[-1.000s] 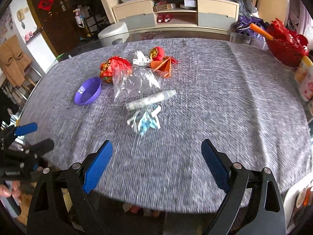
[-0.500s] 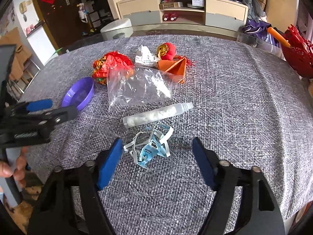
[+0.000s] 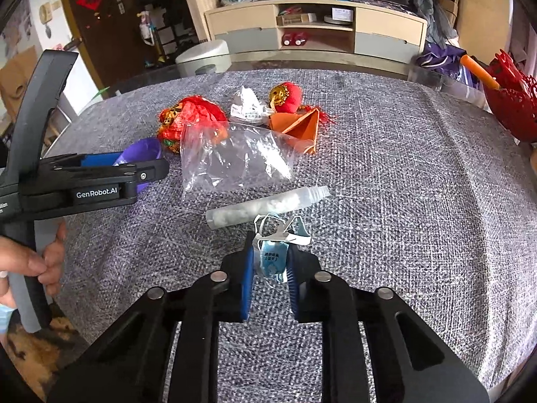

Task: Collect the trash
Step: 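Grasp the purple dish with the left tool while the right tool grasps the blue face mask, then lower both tools into the grey bin and open them to drop dish and mask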

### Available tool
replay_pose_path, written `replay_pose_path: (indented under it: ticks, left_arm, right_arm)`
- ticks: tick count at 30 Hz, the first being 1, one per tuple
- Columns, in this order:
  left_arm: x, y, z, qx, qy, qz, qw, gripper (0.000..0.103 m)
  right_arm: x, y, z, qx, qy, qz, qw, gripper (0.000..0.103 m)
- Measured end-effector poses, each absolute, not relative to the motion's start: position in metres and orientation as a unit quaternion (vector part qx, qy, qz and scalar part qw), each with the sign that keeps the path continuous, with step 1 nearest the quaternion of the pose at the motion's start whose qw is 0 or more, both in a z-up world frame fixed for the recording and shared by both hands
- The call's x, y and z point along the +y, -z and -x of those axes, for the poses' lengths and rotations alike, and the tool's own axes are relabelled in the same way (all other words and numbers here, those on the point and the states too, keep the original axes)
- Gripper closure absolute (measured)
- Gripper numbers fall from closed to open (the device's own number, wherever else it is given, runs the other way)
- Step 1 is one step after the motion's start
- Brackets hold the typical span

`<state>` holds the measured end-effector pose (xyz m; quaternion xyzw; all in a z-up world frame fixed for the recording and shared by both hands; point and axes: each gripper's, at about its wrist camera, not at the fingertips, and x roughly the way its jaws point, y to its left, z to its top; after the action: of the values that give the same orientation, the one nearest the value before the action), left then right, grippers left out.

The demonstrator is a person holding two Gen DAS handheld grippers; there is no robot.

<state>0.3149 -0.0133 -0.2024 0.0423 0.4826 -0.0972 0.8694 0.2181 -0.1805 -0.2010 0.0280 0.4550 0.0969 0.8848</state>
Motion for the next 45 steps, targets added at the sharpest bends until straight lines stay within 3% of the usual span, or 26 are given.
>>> replay_pose_path:
  ticks: [11, 18, 24, 34, 45]
  left_arm:
    - [-0.009, 0.176, -0.258, 0.470, 0.111, -0.058, 0.874, 0.029]
    - [-0.006, 0.134, -0.192, 0.444, 0.132, -0.027, 0.886, 0.029]
    - [-0.010, 0.132, -0.129, 0.439, 0.150, -0.021, 0.885, 0.029]
    - [-0.022, 0.179, -0.063, 0.472, 0.162, -0.025, 0.866, 0.029]
    - [-0.019, 0.264, -0.050, 0.537, 0.175, 0.003, 0.825, 0.029]
  right_arm:
    - [-0.188, 0.174, -0.189, 0.439, -0.091, -0.024, 0.894, 0.086]
    - [-0.186, 0.148, -0.147, 0.423, -0.104, -0.038, 0.899, 0.085]
    - [-0.184, 0.142, -0.103, 0.422, -0.106, -0.041, 0.899, 0.085]
    - [-0.184, 0.186, -0.057, 0.461, -0.105, -0.061, 0.879, 0.085]
    - [-0.171, 0.254, -0.050, 0.524, -0.128, -0.075, 0.839, 0.085]
